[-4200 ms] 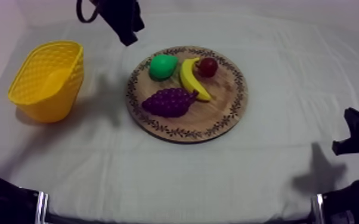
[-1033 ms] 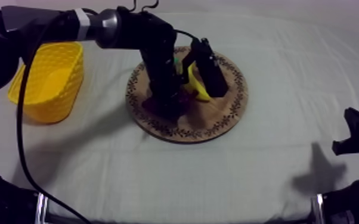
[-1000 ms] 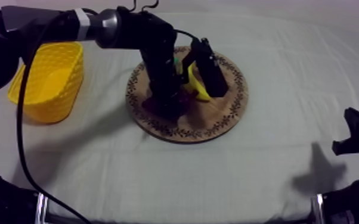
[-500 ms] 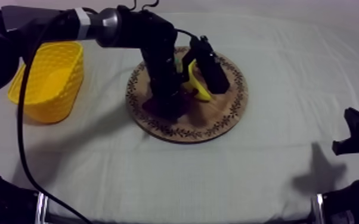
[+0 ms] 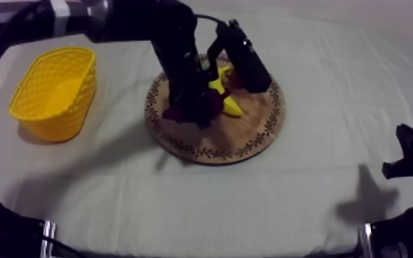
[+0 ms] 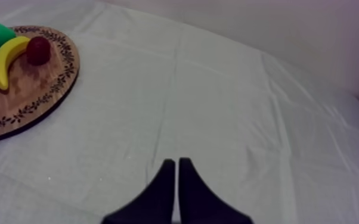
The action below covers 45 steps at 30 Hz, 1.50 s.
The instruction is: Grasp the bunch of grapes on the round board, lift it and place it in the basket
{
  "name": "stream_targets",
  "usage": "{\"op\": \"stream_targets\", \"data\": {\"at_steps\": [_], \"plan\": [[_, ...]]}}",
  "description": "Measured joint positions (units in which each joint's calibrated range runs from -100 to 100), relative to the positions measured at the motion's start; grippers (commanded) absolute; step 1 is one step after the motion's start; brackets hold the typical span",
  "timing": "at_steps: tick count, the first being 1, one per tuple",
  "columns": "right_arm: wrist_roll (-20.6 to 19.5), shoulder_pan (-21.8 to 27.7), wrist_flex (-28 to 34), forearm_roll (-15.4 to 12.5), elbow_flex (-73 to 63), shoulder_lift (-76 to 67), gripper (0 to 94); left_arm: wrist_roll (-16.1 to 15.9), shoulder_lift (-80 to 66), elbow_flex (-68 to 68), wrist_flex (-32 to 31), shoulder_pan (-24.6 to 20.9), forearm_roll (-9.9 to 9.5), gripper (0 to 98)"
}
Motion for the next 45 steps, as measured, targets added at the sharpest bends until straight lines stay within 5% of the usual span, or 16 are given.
{"op": "stream_targets", "data": {"at_steps": [9, 18, 32, 45], "plan": [[0.00, 0.00, 0.00, 0.00, 0.00, 0.00, 0.3, 3.00, -12.81, -1.34, 0.56, -1.32, -1.23, 36.2], [0.00, 0.00, 0.00, 0.00, 0.00, 0.00, 0.3, 5.55, -26.88, 5.14, 0.50, -7.59, -0.28, 35.3], [0.00, 0.00, -0.07, 0.00, 0.00, 0.00, 0.3, 2.15, -40.99, 24.99, -3.64, -23.45, 2.21, 35.4], [0.00, 0.00, -0.07, 0.00, 0.00, 0.00, 0.3, 0.55, -37.30, 24.15, -4.13, -34.19, 1.95, 37.3]]}}
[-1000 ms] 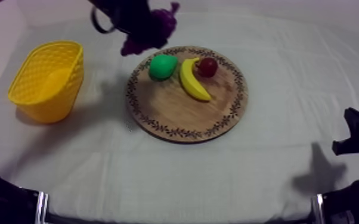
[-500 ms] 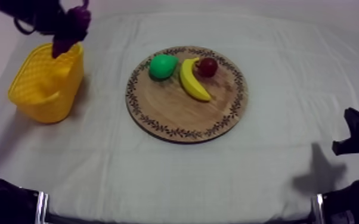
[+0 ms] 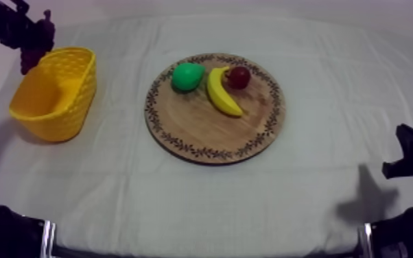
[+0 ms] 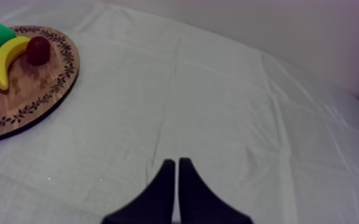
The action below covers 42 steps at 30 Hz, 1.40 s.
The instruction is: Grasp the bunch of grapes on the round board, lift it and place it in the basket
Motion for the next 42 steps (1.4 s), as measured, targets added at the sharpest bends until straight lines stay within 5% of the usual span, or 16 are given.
{"op": "stream_targets", "data": {"at_steps": [31, 33, 38, 42], "plan": [[0.00, 0.00, -0.07, 0.00, 0.00, 0.00, 0.3, -0.95, 16.90, 7.89, -11.50, -2.55, 1.83, 38.3], [0.00, 0.00, 0.01, 0.00, 0.00, 0.00, 0.3, -1.06, 16.58, 8.33, -12.39, -2.41, 1.97, 43.8], [0.00, 0.00, 0.08, 0.00, 0.00, 0.00, 0.3, -1.19, 14.86, 11.00, -16.39, -1.62, 2.32, 82.8], [0.00, 0.00, 0.01, 0.00, 0.00, 0.00, 0.3, -1.23, 12.82, 12.22, -18.82, -1.37, 3.02, 93.0]]}}
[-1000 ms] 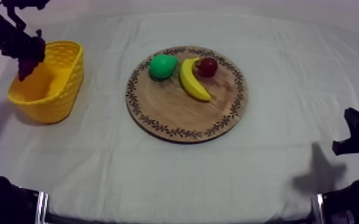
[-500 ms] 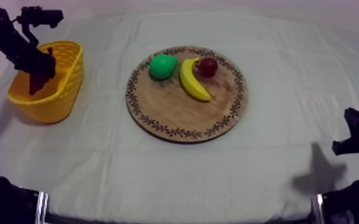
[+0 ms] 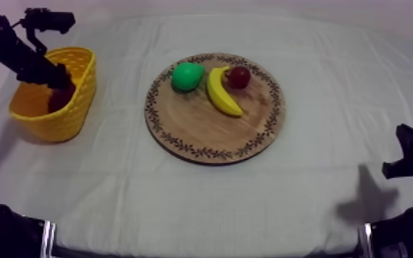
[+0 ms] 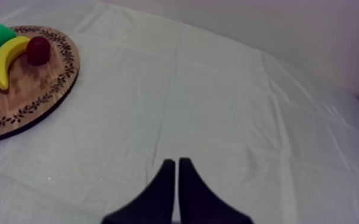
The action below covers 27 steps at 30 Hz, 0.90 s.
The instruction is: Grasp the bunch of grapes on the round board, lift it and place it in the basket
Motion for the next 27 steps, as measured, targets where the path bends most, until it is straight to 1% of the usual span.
{"op": "stream_targets", "data": {"at_steps": [3, 6, 9, 11, 15, 19, 25, 27], "plan": [[0.00, 0.00, 0.00, 0.00, 0.00, 0.00, 0.3, -0.08, -1.70, 0.26, -0.68, 0.05, 0.45, 94.8], [0.00, 0.00, 0.00, 0.00, 0.00, 0.00, 0.3, -0.08, -3.27, 0.50, -0.69, 0.09, 0.61, 94.1], [0.00, 0.00, 0.00, 0.00, 0.00, 0.00, 0.3, 0.08, -5.05, 1.29, -0.55, 0.10, 0.67, 91.0], [0.00, 0.00, 0.00, 0.00, 0.00, 0.00, 0.3, 0.37, -6.36, 2.01, -0.74, 0.10, 0.72, 86.8], [0.00, 0.00, 0.00, 0.00, 0.00, 0.00, 0.3, 0.66, -10.12, 4.55, -1.46, 0.17, 0.73, 73.4], [0.00, 0.00, 0.00, 0.00, 0.00, 0.00, 0.3, 1.17, -14.72, 8.94, -4.01, 0.35, 0.73, 54.9], [0.00, 0.00, 0.07, 0.00, 0.00, 0.00, 0.3, 1.39, -24.04, 17.27, -7.75, 0.51, 0.52, 34.0], [0.00, 0.00, 0.07, 0.00, 0.00, 0.00, 0.3, 1.52, -27.09, 20.86, -9.83, 0.54, 0.49, 26.3]]}}
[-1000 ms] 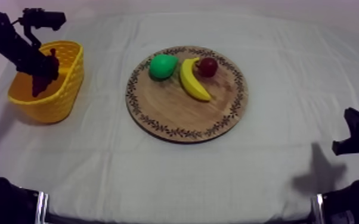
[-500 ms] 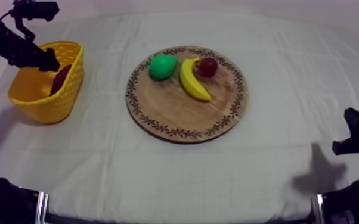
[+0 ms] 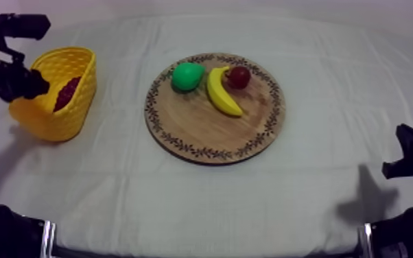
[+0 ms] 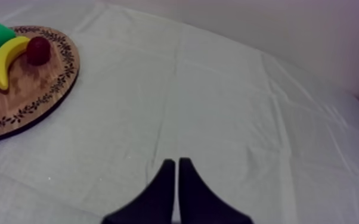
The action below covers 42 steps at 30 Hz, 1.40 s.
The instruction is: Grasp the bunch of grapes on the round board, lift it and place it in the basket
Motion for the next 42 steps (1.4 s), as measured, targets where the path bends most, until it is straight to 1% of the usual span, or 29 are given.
{"op": "stream_targets", "data": {"at_steps": [6, 10, 15, 22, 30, 36, 42], "plan": [[0.00, 0.00, -0.08, 0.00, 0.00, 0.00, 0.3, 0.46, -11.16, 11.32, -4.49, -0.50, -0.16, 7.3], [0.00, 0.00, -0.08, 0.00, 0.00, 0.00, 0.3, 1.03, -19.31, 19.10, -5.19, -1.06, 0.11, 1.8], [0.00, 0.00, -0.08, 0.00, 0.00, 0.00, 0.3, 1.31, -29.73, 26.97, -5.27, -0.76, 0.52, 0.4], [0.00, 0.00, -0.08, 0.00, 0.00, 0.00, 0.3, 1.42, -44.94, 36.62, -4.63, -2.52, 0.73, 0.1], [0.00, 0.00, -0.08, 0.00, 0.00, 0.00, 0.3, 0.82, -59.84, 39.02, -1.35, -2.10, 0.26, 0.0], [0.00, 0.00, -0.08, 0.00, 0.00, 0.00, 0.3, 2.86, -69.12, 38.90, -0.39, -1.23, -0.28, 0.0], [0.00, 0.00, -0.08, 0.00, 0.00, 0.00, 0.3, 6.28, -75.61, 39.01, 0.08, -0.21, -0.35, 0.0]]}}
